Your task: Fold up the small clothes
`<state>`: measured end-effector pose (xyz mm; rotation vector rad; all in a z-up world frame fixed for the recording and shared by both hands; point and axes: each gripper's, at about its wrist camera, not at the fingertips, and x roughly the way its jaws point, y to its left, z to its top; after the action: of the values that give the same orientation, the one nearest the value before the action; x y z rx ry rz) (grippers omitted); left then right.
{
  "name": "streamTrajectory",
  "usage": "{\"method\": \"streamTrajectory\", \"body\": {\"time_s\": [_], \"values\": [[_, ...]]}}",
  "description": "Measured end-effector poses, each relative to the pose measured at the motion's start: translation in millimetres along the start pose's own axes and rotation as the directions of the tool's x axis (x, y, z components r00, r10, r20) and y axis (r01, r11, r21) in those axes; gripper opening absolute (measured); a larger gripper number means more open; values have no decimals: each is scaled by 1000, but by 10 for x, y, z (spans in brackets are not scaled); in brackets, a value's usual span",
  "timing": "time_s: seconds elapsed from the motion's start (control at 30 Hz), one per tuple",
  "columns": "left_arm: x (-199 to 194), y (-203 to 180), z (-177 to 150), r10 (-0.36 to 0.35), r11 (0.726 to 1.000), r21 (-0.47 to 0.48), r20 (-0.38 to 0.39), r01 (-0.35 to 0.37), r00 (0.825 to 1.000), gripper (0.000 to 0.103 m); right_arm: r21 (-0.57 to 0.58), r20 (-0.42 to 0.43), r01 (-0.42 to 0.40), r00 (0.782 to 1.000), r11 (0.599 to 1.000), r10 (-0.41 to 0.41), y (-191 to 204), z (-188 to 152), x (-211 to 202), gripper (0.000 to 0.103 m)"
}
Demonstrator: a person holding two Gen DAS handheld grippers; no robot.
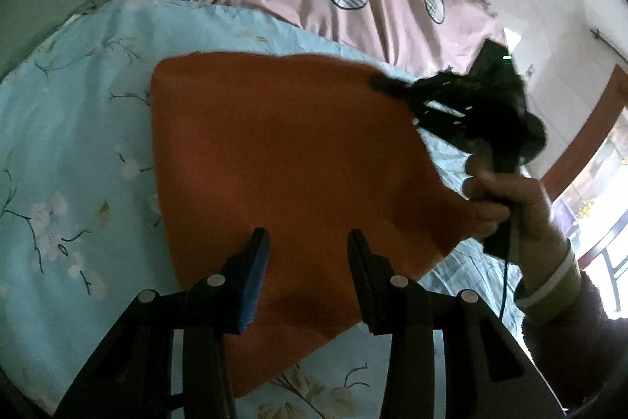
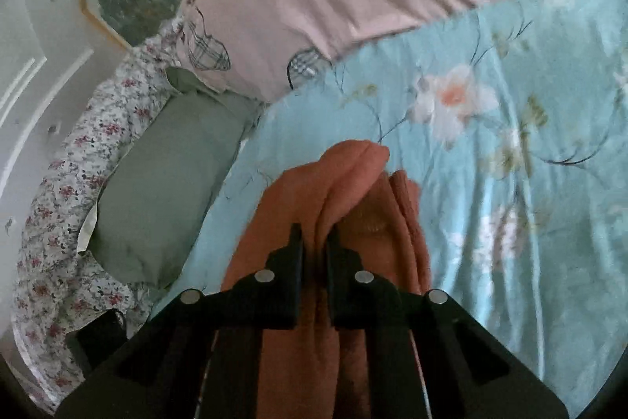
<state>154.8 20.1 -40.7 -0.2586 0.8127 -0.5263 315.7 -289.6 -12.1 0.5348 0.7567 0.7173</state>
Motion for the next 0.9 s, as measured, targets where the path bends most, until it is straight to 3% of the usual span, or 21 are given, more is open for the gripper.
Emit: {"method": "streamTrajectory", "body": {"time_s": [0.13,0.37,0.43,0.5,0.63,0.77,0.83,0.87,0.9], "values": [[86,31,-70,-20,1000,-16,-23,20,1000,40,4,-73,145,987,989,-144,-277,-140,206,11],[198,172,-139,-44,995,-90,-32,41,999,30,3,-90,208,974,978,-207,-538,-249,404,12],[201,199,-138,-49,994,-104,-31,45,998,30,-2,-90,233,969,973,-232,-514,-235,385,24],[204,186,-141,-37,994,-102,-29,34,999,30,10,-66,254,965,967,-252,-453,-225,246,26],[205,155,-157,-18,996,-90,-23,16,1000,30,-15,33,189,981,982,-189,-98,-327,-172,26],[208,147,-163,-15,996,-92,-26,12,1000,30,-55,-27,96,995,994,-97,140,-622,-221,26],[199,137,-157,-6,996,-92,-27,4,1000,30,-57,-83,130,987,990,-134,87,-781,-112,25],[196,125,-163,4,996,-90,-27,-6,1000,30,-55,-115,185,975,981,-191,-23,-855,-21,24],[193,115,-168,13,996,-91,-25,-16,1000,30,-42,-122,195,972,980,-199,-98,-902,15,18]]}}
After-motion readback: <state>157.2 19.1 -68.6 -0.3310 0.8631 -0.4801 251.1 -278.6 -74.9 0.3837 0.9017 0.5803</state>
